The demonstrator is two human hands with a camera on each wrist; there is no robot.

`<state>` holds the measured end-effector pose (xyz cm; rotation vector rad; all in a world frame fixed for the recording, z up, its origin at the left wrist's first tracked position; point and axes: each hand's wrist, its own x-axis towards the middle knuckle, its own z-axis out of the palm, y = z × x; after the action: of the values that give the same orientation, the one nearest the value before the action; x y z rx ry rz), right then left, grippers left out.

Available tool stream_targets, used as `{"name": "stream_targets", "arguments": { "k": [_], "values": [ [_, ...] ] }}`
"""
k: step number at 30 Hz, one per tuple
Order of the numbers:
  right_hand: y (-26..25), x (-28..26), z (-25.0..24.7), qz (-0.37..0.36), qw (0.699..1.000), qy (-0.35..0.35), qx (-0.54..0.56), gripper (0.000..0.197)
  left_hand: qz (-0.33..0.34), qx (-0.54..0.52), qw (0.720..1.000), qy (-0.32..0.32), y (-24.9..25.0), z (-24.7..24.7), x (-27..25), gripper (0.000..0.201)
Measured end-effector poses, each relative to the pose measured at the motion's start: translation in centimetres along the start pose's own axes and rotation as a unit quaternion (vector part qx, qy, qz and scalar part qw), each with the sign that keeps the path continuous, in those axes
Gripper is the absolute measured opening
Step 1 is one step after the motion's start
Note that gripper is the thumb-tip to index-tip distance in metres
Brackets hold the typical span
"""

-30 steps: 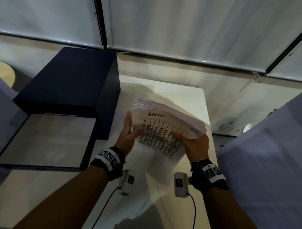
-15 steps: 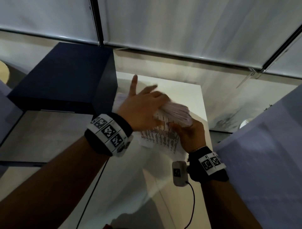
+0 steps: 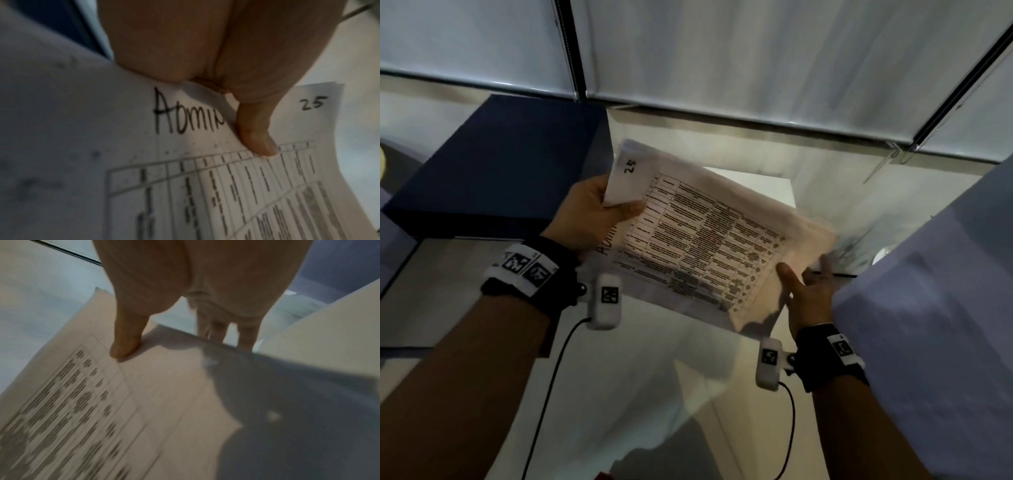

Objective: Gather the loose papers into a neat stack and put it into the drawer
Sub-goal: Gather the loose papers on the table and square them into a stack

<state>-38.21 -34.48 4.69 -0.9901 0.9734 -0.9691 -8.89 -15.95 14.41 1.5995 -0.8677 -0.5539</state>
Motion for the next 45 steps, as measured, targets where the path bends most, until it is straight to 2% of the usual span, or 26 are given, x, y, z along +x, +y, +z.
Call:
{"name": "stream_targets", "arguments": {
  "k": [1, 2, 4, 7, 10, 13, 15, 17, 18, 21, 24, 26, 28, 29, 32, 34, 37, 40, 43, 45],
  "values": [
    [0.1, -0.1, 0.2, 0.011, 1.0, -0.016, -0.008, 0.097, -0.005, -0.006, 1.0, 0.006, -0.9, 0.4, 0.0, 0.03],
    [-0.1, -0.4, 0.6, 0.003, 0.998, -0.019, -0.063, 0.073, -0.007, -0.009, 1.0, 0.021, -1.7, 1.1, -0.1, 0.029],
    [-0.2, -0.6, 1.0, -0.033, 0.985, 0.008, -0.169, 0.036, -0.002, -0.012, 0.997, 0.079, -3.3, 2.9, -0.8, 0.029],
    [-0.1, -1.3, 1.5, -0.087, 0.98, 0.024, -0.178, 0.016, -0.01, -0.036, 0.987, 0.155, -5.7, 5.3, -3.1, 0.028],
    [1.8, -3.0, 1.1, -0.118, 0.969, -0.017, -0.216, 0.027, -0.07, -0.073, 0.983, 0.157, -9.0, 6.3, -5.2, 0.031],
    [3.6, -3.7, 0.2, -0.082, 0.982, -0.028, -0.165, 0.042, -0.107, -0.002, 0.986, 0.127, -11.6, 6.0, -6.3, 0.031],
    [3.6, -3.6, 0.0, -0.064, 0.985, -0.012, -0.157, 0.032, -0.113, 0.024, 0.988, 0.1, -12.2, 6.1, -6.3, 0.016],
    [3.3, -3.2, -0.3, -0.07, 0.981, -0.005, -0.182, 0.022, -0.106, 0.033, 0.988, 0.105, -11.8, 6.2, -6.2, 0.015],
    [2.9, -3.0, -0.5, -0.079, 0.98, -0.003, -0.183, 0.021, -0.1, 0.02, 0.989, 0.111, -11.3, 6.1, -6.1, 0.008],
    [1.9, -2.7, -1.4, -0.102, 0.976, 0.0, -0.192, 0.021, -0.111, -0.009, 0.987, 0.114, -10.7, 4.7, -5.8, 0.018],
    [1.7, -1.9, -2.4, -0.077, 0.965, -0.027, -0.25, 0.044, -0.124, 0.012, 0.987, 0.1, -10.9, 4.1, -5.7, 0.038],
    [1.6, -1.5, -2.5, -0.075, 0.944, -0.056, -0.316, 0.056, -0.114, 0.063, 0.988, 0.085, -10.6, 4.0, -5.4, 0.046],
    [1.2, -1.5, -2.0, -0.083, 0.919, -0.082, -0.377, 0.058, -0.08, 0.181, 0.979, 0.047, -9.8, 3.6, -4.6, 0.038],
    [0.9, -1.5, -1.6, -0.091, 0.903, -0.092, -0.41, 0.054, -0.061, 0.255, 0.965, 0.014, -9.3, 3.4, -4.2, 0.033],
    [0.1, -1.3, -0.3, -0.131, 0.832, -0.101, -0.53, 0.026, -0.041, 0.446, 0.889, -0.101, -7.4, 4.0, -2.7, 0.024],
    [-0.2, -1.1, 0.2, -0.135, 0.8, -0.104, -0.576, 0.016, -0.013, 0.524, 0.839, -0.147, -6.6, 5.2, -2.2, 0.014],
    [-1.2, -1.7, 0.8, -0.138, 0.786, -0.097, -0.595, 0.011, 0.033, 0.58, 0.804, -0.126, -6.0, 6.0, -2.4, 0.007],
    [-2.2, -2.5, 1.0, -0.168, 0.778, -0.076, -0.6, 0.014, 0.063, 0.582, 0.807, -0.072, -5.4, 5.9, -3.1, 0.009],
    [-1.8, -2.7, 1.2, -0.137, 0.734, -0.111, -0.656, 0.03, 0.049, 0.59, 0.795, -0.136, -5.9, 6.6, -3.6, 0.015],
    [-1.1, -2.7, 1.8, -0.135, 0.682, -0.146, -0.704, 0.045, 0.025, 0.587, 0.788, -0.184, -6.8, 7.0, -3.6, 0.021]
  ]
}}
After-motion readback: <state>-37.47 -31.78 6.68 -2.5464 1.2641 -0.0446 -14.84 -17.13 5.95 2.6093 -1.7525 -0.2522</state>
